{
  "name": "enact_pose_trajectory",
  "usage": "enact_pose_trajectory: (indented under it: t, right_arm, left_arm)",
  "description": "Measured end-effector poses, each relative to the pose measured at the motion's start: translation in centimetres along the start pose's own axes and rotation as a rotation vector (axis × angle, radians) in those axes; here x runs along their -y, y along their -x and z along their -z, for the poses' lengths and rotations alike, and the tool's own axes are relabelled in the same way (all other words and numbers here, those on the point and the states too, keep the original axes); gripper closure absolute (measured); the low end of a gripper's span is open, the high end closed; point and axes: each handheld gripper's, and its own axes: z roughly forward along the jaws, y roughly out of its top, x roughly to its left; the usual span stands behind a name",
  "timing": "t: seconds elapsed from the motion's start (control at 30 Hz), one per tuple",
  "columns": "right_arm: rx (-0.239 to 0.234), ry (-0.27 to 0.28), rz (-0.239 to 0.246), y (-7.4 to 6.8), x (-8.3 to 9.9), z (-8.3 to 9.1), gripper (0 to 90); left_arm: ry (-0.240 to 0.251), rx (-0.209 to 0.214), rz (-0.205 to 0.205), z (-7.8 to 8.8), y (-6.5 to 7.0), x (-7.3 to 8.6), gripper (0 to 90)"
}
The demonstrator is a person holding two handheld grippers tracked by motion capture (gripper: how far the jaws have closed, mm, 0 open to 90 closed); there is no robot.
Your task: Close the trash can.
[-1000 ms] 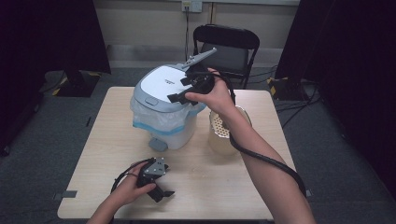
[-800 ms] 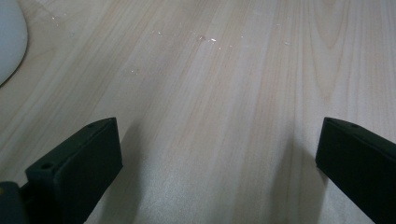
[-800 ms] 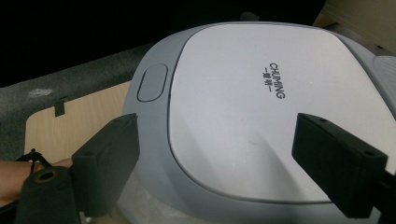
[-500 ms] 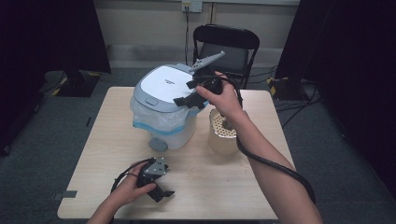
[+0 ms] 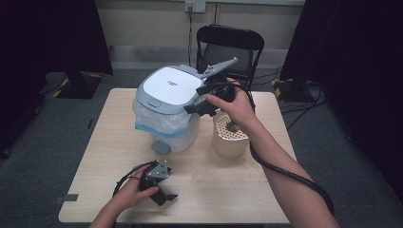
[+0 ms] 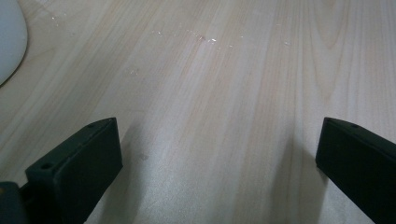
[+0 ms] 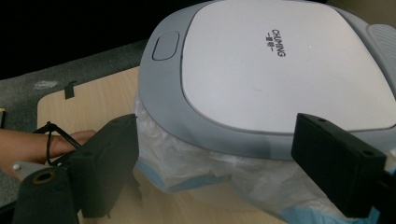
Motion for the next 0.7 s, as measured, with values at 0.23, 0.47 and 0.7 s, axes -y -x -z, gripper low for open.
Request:
enact_pose_trajectory:
  t: [0.23, 0.47, 0.7]
  right_arm:
    - [-0.011, 0.009, -0.003, -0.3, 1.2, 1.0, 14.5]
    - [-0.017, 0.012, -0.012, -0.7, 2.6, 2.1, 14.5]
    - [-0.032, 0.011, -0.018, -0.9, 4.0, 2.9, 14.5]
  left_arm:
    - [0.003, 0.001, 0.001, 0.0, 0.0, 0.0, 0.0]
    - [-0.002, -0.001, -0.001, 0.0, 0.0, 0.0, 0.0]
    - [-0.001, -0.001, -0.001, 0.0, 0.0, 0.0, 0.0]
